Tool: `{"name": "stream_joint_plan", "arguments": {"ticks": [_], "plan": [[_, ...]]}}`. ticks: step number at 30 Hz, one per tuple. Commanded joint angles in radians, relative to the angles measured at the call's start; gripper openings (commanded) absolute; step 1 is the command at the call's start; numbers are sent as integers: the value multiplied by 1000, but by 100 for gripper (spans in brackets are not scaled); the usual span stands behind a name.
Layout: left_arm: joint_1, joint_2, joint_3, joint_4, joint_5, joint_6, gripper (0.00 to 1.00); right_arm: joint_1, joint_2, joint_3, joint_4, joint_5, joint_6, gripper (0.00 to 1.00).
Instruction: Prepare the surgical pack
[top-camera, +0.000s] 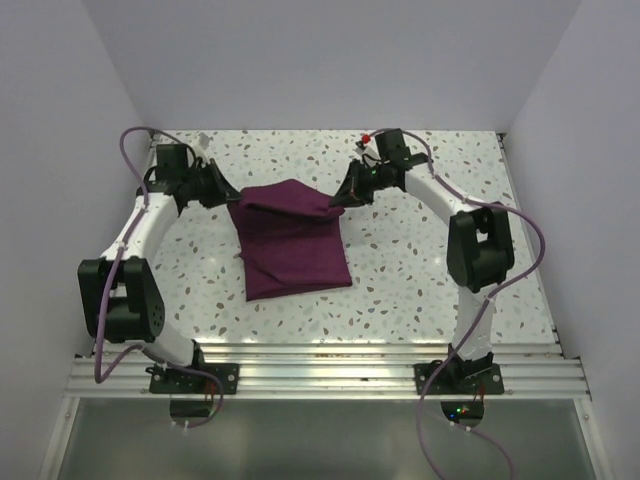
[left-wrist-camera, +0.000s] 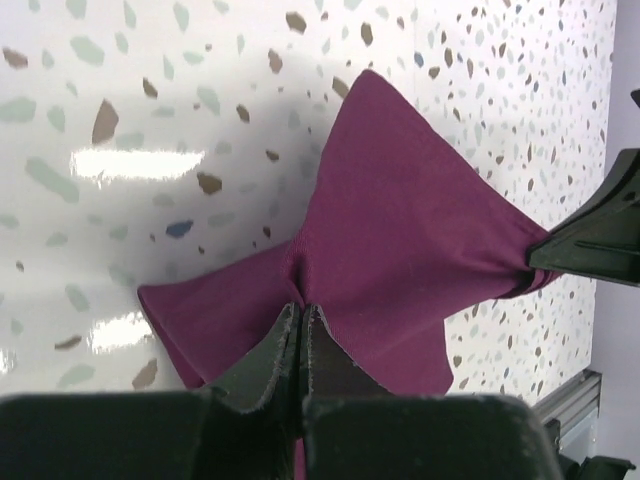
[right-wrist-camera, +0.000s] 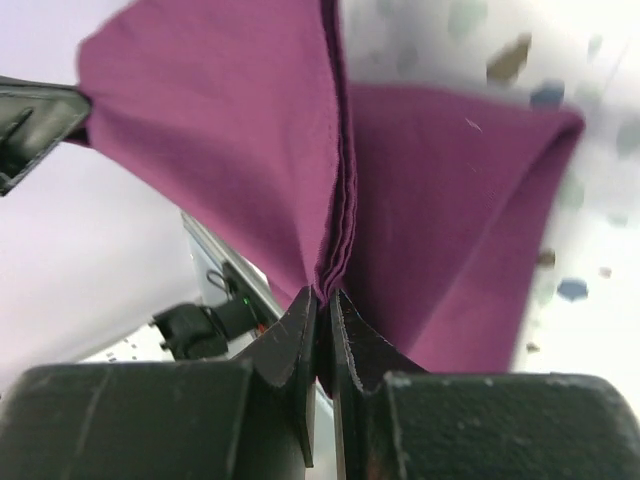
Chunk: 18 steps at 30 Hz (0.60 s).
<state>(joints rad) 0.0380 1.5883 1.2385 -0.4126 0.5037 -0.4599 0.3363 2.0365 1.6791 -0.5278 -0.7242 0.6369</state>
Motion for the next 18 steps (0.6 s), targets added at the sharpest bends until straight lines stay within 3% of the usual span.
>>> {"name": "stream_joint_plan", "arguments": {"ticks": [1,12,18], "plan": [[8,-122,-110,-20,-21,30,0,10,-104,-77,-20,-18,-40,0],[-29,-297,-362,-25,-39,12,0,17,-208,-280,-51,-11,-114,1],[-30,-337,-456,-17,-56,1,0,24,-190,-354,-61,-6,-164,4]]}}
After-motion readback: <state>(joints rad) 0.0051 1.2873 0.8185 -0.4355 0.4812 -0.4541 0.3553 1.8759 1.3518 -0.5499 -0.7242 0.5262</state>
